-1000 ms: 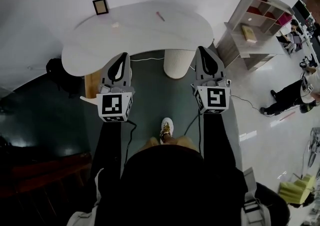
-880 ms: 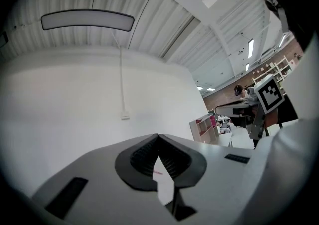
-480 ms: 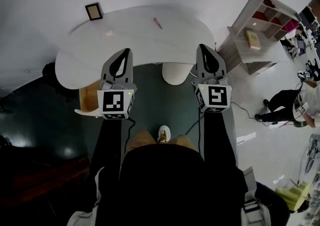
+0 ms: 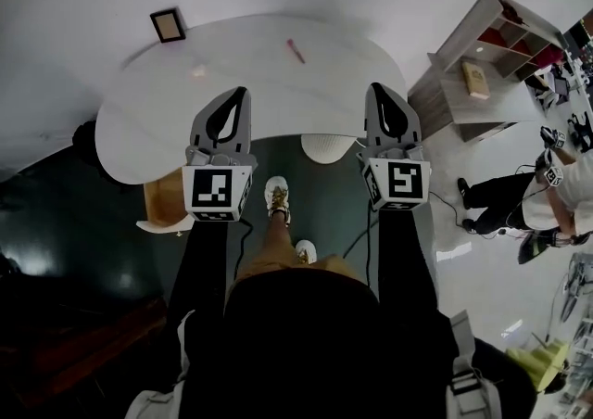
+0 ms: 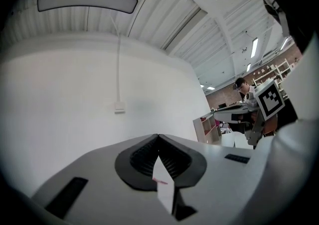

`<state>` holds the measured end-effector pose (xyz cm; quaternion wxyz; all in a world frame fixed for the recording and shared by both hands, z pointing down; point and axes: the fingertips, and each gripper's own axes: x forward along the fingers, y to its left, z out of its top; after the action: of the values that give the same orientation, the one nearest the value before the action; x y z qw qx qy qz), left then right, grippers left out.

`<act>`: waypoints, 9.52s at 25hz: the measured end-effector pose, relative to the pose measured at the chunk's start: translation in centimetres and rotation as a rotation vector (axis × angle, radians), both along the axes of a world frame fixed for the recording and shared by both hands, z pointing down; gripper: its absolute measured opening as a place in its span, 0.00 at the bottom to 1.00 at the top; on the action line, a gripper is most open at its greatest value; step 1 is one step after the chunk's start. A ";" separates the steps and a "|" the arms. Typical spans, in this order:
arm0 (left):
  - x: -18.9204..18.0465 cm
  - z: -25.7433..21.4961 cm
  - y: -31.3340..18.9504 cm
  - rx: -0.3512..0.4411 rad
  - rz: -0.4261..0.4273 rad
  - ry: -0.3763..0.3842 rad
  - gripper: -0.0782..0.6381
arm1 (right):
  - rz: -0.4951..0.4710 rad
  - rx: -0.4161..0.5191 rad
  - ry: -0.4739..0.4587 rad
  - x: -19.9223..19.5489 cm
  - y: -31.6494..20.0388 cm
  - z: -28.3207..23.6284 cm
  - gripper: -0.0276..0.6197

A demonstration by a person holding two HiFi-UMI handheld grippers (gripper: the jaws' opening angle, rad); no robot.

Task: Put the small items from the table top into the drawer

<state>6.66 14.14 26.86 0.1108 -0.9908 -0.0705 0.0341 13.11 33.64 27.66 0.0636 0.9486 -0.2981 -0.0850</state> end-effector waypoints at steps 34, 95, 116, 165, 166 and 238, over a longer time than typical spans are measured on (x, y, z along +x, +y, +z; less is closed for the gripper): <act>31.4 1.0 -6.9 -0.072 0.209 -0.035 0.13 | 0.131 -0.043 0.009 27.7 -10.0 -0.9 0.09; 37.7 18.3 -0.9 -0.017 0.279 -0.492 0.18 | 0.129 -0.063 -0.064 29.9 -7.1 3.1 0.09; 33.3 1.6 -2.6 -0.124 0.204 -0.019 0.18 | 0.068 -0.042 0.008 28.2 -7.7 -0.3 0.09; -20.9 7.4 -34.0 -0.176 -1.238 -0.008 0.18 | -1.481 -0.029 -0.046 -14.5 -54.3 3.7 0.09; -21.0 9.4 -34.4 -0.201 -1.238 -0.036 0.18 | -1.481 -0.039 -0.047 -14.5 -54.5 4.0 0.09; -22.8 26.4 -42.6 -0.299 -1.244 -0.384 0.19 | -1.394 -0.162 -0.085 -14.7 -60.8 9.1 0.09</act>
<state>-16.10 -28.50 53.26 -0.0431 -0.8399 0.5012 -0.2037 -1.63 -27.14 36.76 0.0532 0.5311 -0.8444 -0.0464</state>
